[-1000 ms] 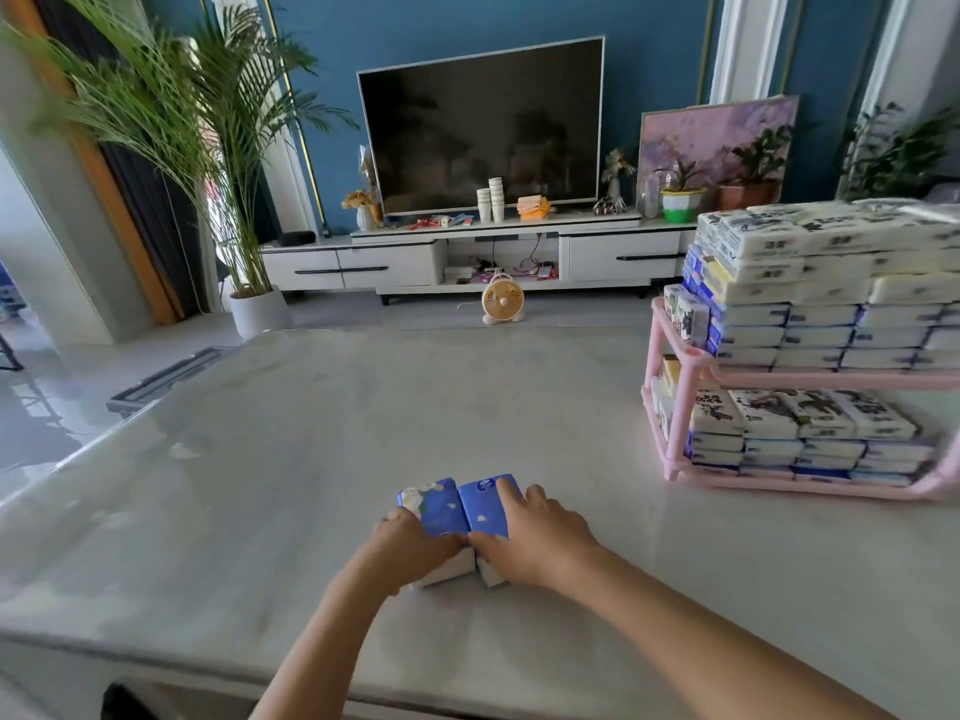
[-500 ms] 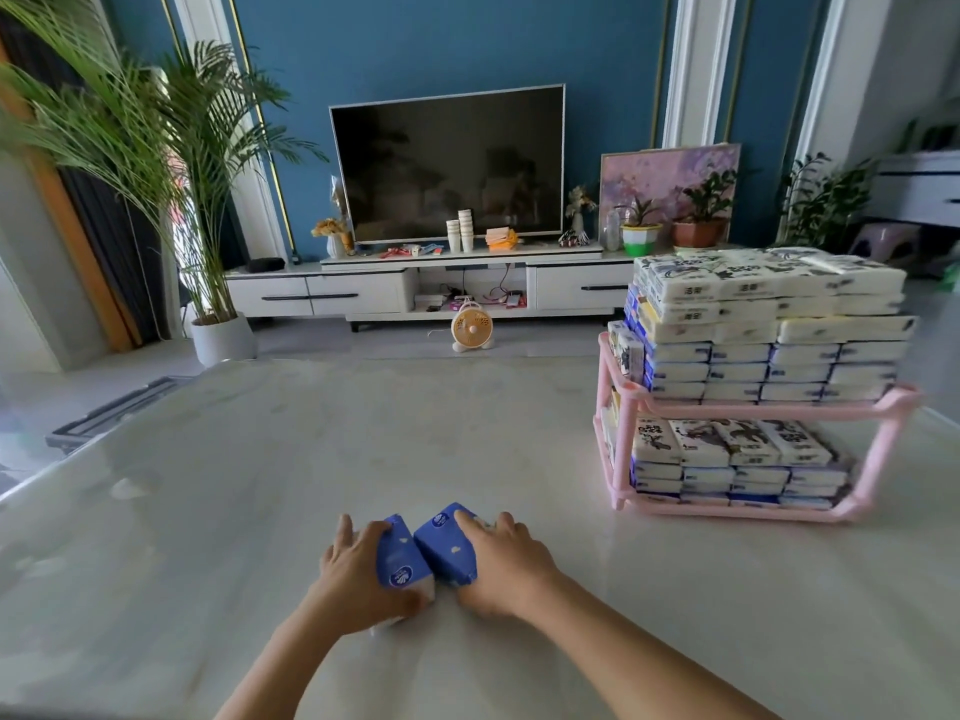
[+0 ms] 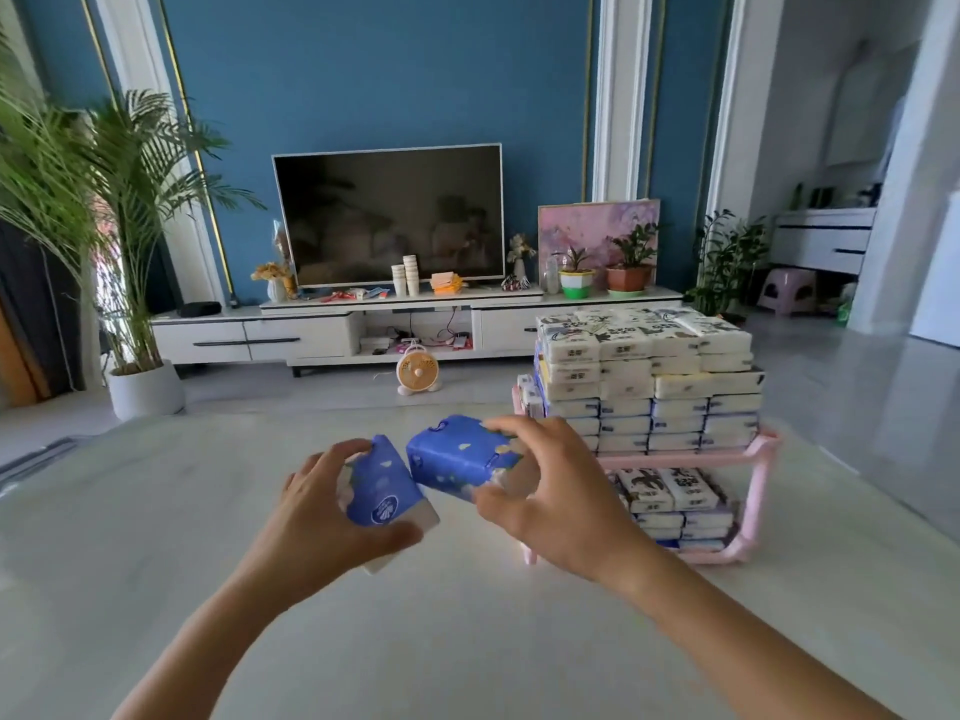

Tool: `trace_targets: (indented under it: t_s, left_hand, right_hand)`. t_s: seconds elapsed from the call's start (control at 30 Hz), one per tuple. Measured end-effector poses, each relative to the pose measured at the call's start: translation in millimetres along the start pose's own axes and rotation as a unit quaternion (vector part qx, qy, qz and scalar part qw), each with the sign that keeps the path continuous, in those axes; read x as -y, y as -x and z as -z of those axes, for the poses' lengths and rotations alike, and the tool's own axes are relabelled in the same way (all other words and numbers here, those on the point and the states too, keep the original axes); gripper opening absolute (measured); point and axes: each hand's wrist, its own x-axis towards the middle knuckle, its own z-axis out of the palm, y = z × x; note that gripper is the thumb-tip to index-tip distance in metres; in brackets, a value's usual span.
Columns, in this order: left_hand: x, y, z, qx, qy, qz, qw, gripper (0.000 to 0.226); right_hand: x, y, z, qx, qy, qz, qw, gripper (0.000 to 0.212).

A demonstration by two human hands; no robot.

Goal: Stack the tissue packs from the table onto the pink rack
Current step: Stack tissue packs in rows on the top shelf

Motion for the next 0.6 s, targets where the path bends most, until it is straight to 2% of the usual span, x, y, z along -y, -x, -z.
trace_targets:
  t_s: [0.13,0.23,0.37,0.47,0.6]
  left_hand:
    - [-57.6,-27.5,5.7,0.015,0.060,-0.060,0.996,0.095]
    - [-93.4,-49.9,7.2,0.014,0.065,-0.081,0.994,0.100]
    - [-129.3,-90.3,6.5,0.022,0.073,-0.098,0.992,0.089]
    - [-147.4,-128.2,0.5,0.035,0.091,-0.084,0.992,0.078]
    - [-170.9,-166.4,-18.0,0.088,0.094,-0.089,0.988,0.083]
  right_hand:
    - [1.3,-17.8,73.4,-0.029,-0.016,0.023,0.999,0.051]
    - [-8.6,-35.3,116.6,-0.065,-0.002,0.023,0.998,0.053]
    - [-34.8,-71.6,169.4,-0.128,-0.004,-0.016,0.992,0.053]
    - [-58.2,-98.3,197.6,-0.164,0.038,-0.062,0.984,0.049]
    - [-81.1,-121.8,200.2,-0.131,0.079,-0.079,0.985,0.047]
